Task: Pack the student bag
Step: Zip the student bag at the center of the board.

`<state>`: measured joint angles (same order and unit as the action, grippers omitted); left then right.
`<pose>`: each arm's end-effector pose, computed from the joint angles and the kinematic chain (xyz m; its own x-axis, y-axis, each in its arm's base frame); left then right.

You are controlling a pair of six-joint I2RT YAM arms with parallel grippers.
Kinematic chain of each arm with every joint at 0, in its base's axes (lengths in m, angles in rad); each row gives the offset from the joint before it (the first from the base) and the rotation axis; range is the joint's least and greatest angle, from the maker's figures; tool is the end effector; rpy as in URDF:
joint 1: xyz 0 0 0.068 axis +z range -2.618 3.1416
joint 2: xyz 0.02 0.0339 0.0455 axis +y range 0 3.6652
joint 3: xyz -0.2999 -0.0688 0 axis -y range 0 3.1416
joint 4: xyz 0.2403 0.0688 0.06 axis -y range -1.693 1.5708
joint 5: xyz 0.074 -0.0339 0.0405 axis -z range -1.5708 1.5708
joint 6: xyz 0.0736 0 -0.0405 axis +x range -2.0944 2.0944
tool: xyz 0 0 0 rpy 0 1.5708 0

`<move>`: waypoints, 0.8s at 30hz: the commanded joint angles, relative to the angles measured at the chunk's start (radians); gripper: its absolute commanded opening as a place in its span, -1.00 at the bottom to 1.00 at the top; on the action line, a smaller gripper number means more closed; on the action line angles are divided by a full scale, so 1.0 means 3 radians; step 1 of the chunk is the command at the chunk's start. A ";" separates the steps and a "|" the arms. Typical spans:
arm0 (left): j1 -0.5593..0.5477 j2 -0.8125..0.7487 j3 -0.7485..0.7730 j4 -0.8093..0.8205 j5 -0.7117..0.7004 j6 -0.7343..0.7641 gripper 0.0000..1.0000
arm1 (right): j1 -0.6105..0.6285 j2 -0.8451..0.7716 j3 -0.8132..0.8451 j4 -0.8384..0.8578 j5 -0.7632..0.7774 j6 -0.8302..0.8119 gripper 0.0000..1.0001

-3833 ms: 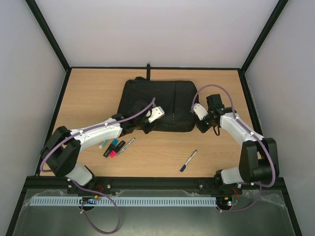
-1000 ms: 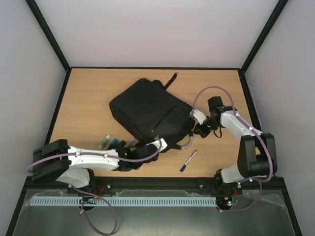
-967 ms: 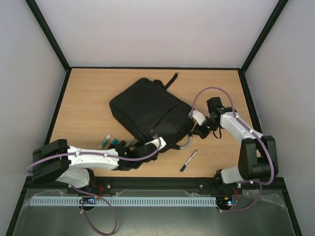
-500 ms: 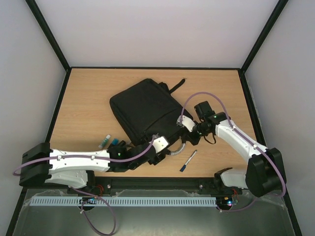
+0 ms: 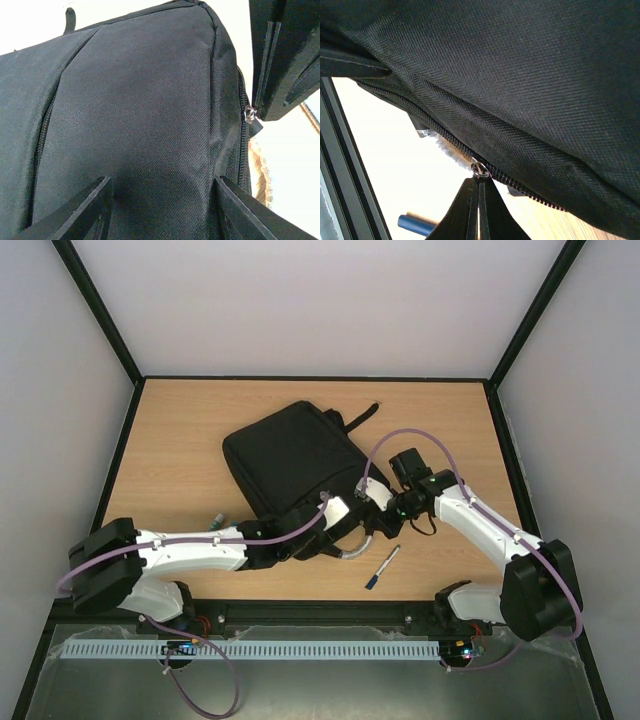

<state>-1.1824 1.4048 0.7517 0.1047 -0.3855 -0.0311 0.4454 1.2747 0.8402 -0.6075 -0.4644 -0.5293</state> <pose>0.1465 -0.2849 0.2368 -0.2202 0.4621 -0.8590 0.7296 0.6626 0.1694 0.2080 0.1358 0.2329 -0.3751 -0.6793 -0.6307 -0.9019 0.4246 0.0791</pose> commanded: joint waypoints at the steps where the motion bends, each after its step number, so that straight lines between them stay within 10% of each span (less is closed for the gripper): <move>1: 0.0090 0.0066 -0.0026 0.0242 0.0160 0.0170 0.03 | 0.0029 -0.0073 -0.0053 -0.0103 -0.0165 0.0039 -0.98; 9: 0.0091 0.0086 -0.0027 0.0102 0.0411 0.0284 -0.92 | 0.0014 0.0107 -0.0039 -0.0071 0.0125 0.0035 -0.98; 24: 0.0023 -0.0293 -0.0267 -0.0081 0.0511 0.0296 -0.95 | -0.0731 0.0548 0.0148 -0.0178 0.0448 -0.0513 -0.98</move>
<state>-1.1618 1.3472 0.6830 0.1123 -0.2512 0.0517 0.2741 1.3857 0.8444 -0.6079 -0.3729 -0.6296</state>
